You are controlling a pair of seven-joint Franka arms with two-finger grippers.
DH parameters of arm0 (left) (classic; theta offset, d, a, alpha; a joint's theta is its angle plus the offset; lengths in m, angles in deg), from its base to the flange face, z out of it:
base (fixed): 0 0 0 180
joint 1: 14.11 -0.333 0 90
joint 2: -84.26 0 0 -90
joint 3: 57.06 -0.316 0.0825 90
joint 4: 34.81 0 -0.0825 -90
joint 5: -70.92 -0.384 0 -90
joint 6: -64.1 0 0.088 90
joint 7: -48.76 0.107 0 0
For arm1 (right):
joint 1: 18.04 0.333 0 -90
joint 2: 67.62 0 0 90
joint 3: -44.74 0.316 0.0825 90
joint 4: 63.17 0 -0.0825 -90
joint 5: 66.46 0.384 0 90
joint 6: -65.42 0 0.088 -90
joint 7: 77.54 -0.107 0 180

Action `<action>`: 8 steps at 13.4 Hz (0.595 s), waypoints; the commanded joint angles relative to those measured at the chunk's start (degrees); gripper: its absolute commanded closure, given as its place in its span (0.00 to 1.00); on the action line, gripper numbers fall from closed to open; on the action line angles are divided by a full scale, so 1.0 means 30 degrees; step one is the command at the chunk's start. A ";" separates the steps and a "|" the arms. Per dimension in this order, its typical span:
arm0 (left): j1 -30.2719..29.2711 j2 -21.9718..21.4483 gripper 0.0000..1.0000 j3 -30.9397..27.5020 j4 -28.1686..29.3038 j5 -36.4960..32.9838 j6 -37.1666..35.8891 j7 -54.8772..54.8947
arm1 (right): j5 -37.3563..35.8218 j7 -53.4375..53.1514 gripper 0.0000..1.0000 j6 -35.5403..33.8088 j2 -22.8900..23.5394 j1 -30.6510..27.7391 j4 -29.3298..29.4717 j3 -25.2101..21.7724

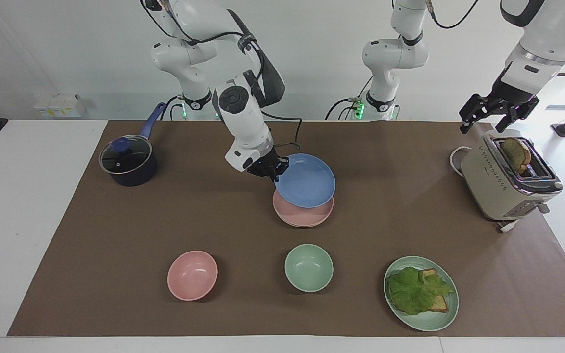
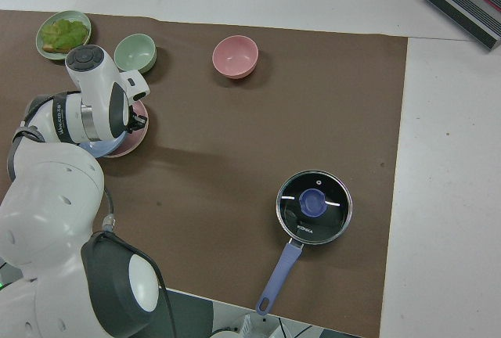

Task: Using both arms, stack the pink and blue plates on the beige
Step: 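Lift the blue plate with the right gripper onto the pink plate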

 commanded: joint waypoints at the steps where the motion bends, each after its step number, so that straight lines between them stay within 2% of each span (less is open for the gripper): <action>1: -0.0072 -0.0111 0.00 0.0089 0.0105 -0.0281 -0.0192 0.0126 | 0.0480 0.0857 1.00 0.0290 -0.0119 -0.0154 -0.0170 -0.0117; 8: -0.0072 -0.0111 0.00 0.0089 0.0105 -0.0281 -0.0192 0.0126 | 0.0451 0.2495 1.00 0.1549 0.0203 -0.0769 -0.0141 -0.0117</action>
